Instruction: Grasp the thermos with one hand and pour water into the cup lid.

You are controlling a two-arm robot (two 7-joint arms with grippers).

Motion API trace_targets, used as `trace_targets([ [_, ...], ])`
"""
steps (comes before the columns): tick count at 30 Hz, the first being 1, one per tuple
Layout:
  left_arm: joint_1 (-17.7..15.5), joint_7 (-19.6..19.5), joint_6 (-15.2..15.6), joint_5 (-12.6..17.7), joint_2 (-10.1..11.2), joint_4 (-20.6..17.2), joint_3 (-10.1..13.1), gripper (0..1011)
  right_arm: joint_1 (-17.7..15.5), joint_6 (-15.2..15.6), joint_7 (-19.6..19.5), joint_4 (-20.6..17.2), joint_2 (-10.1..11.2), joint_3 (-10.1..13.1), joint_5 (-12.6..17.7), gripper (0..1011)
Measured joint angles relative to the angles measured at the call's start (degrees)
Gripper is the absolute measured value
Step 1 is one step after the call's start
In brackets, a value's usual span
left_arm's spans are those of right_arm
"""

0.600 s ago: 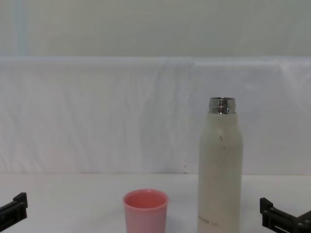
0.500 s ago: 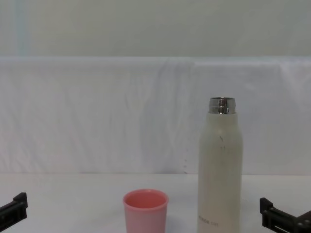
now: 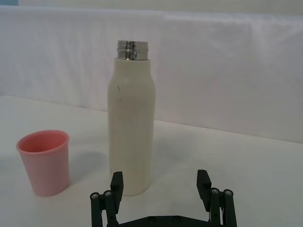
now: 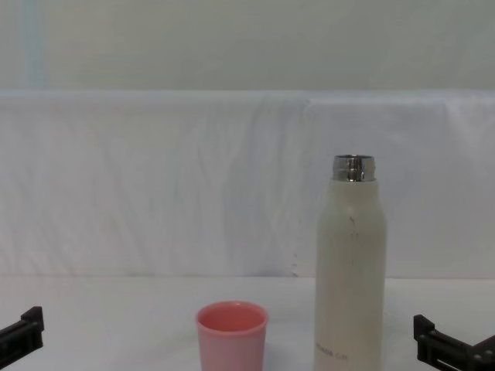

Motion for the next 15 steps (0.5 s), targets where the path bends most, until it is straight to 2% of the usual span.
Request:
trace_targets([
  [15,0.0,0.0,0.0,0.0,0.0,0.0,0.0,1001,0.0,0.0,0.0,0.0,0.0,0.0,0.0,1001],
])
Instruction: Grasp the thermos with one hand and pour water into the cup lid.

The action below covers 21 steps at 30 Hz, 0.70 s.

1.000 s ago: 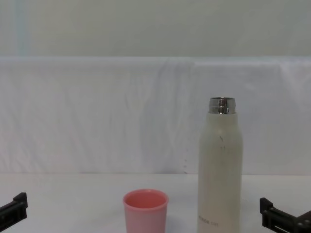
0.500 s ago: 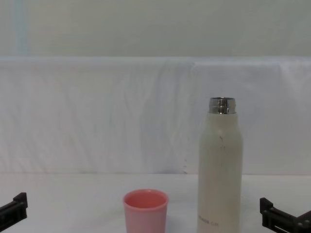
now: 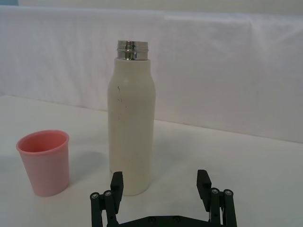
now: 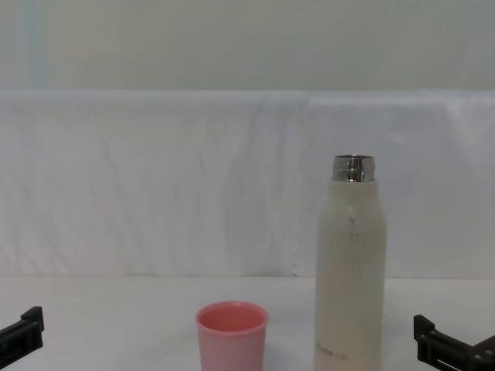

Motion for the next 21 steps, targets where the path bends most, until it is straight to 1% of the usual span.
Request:
trace_targets([
  [21,0.0,0.0,0.0,0.0,0.0,0.0,0.0,1001,0.0,0.0,0.0,0.0,0.0,0.0,0.0,1001],
])
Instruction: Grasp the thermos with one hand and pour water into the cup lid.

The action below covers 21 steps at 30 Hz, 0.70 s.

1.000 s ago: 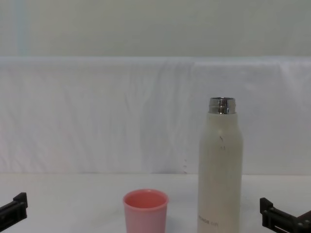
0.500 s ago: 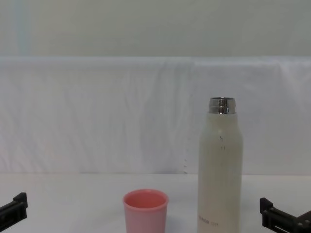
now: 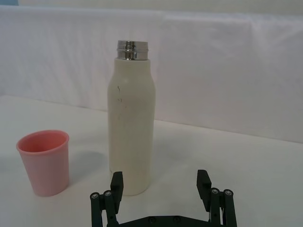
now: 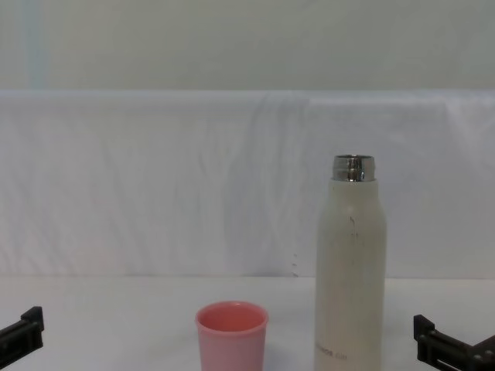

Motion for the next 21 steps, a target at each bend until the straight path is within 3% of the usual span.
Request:
trace_targets([
  [21,0.0,0.0,0.0,0.0,0.0,0.0,0.0,1001,0.8,1.4,3.9,0.1,-2.1,2.2,-0.6,1001],
])
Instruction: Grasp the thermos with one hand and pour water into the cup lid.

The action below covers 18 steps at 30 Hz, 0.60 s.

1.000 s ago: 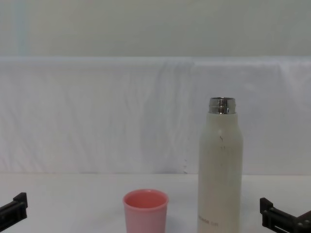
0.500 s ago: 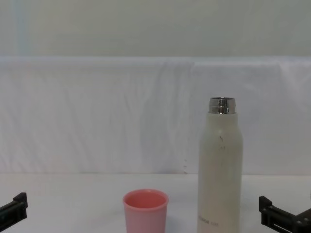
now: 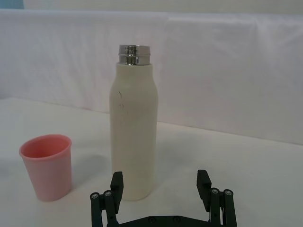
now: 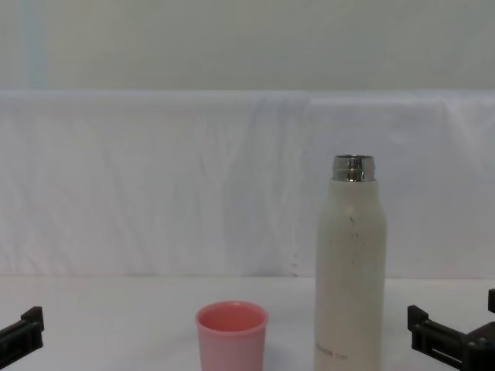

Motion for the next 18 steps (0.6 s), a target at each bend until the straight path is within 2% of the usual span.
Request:
trace_targets([
  [9,0.0,0.0,0.0,0.0,0.0,0.0,0.0,1001,2.8,3.5,3.9,1.2,-0.3,0.8,0.6,1001],
  [18,0.0,0.0,0.0,0.0,0.0,0.0,0.0,1001,5.7,5.5,5.8,2.9,-0.6,0.7,0.5,1001],
])
